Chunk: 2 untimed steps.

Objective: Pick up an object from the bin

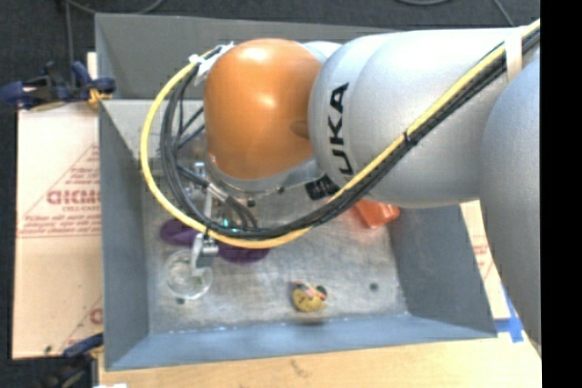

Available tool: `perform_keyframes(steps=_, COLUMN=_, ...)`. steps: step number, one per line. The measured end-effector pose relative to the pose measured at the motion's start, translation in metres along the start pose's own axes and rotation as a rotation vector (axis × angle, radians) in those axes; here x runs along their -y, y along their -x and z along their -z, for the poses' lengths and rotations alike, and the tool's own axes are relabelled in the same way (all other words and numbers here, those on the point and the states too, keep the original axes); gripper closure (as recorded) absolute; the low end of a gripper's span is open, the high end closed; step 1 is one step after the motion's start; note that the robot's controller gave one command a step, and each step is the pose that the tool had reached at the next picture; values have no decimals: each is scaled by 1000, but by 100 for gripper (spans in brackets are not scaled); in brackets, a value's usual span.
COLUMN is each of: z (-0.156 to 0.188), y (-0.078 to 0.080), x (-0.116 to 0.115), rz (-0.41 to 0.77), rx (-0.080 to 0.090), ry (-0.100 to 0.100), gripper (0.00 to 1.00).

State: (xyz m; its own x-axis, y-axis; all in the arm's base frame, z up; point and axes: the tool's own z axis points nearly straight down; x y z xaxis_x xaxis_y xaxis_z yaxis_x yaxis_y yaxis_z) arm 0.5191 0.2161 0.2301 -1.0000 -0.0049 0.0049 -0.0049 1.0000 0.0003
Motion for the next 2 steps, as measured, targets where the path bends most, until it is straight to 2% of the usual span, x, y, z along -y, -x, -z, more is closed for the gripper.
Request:
perform_keyframes(steps=1, z=4, y=2, x=1, rz=-4, rx=7, ry=2, gripper=0)
perform_keyframes(steps=2, z=-70, y=19, x=36, rz=-19, rx=12, ry=3, gripper=0)
